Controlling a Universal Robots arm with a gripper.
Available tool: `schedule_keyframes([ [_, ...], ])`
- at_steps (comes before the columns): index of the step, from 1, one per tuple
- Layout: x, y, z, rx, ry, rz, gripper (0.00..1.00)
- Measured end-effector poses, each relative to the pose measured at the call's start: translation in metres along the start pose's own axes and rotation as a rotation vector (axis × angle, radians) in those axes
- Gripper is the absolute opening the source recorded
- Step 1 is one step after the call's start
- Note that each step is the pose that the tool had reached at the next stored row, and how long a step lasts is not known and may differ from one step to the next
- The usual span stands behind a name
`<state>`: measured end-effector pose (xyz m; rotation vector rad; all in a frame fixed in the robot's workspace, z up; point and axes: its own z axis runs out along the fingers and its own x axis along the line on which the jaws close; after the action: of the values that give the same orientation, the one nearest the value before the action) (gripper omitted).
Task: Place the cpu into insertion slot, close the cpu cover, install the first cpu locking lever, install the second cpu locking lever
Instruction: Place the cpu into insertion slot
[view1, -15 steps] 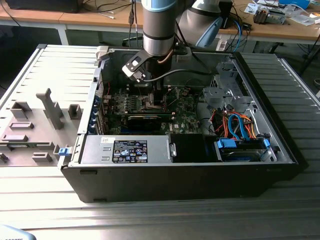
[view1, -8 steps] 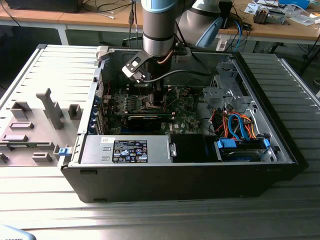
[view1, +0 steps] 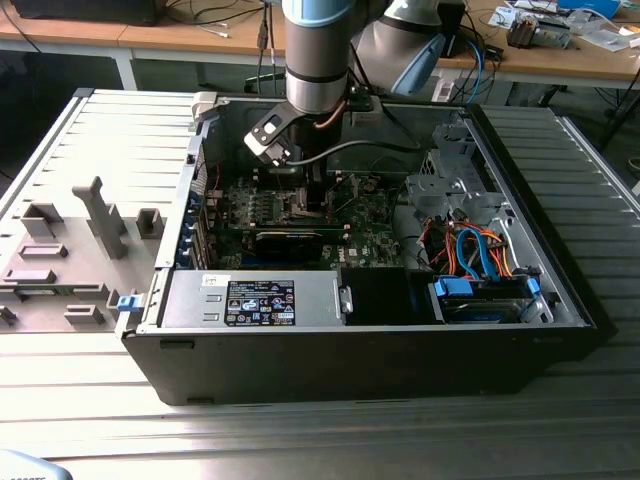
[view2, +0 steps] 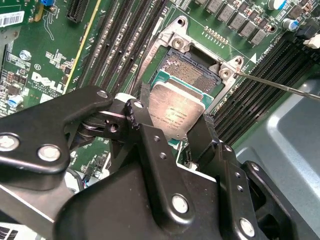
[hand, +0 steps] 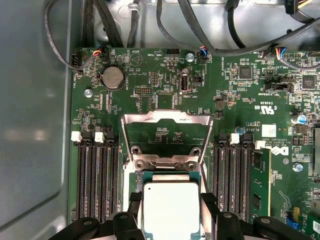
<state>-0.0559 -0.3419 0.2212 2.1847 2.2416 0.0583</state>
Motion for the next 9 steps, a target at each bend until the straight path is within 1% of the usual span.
schedule_keyframes([
  [3,0.0004,-0.0006,0.0012,0.0000,0.0000,0.000,0.55],
  [5,0.0005,-0.0027,0.0028,0.0000,-0.0002,0.000,0.55],
  [9,0.0005,-0.0046,0.0057,0.0000,-0.0003,0.000,0.55],
])
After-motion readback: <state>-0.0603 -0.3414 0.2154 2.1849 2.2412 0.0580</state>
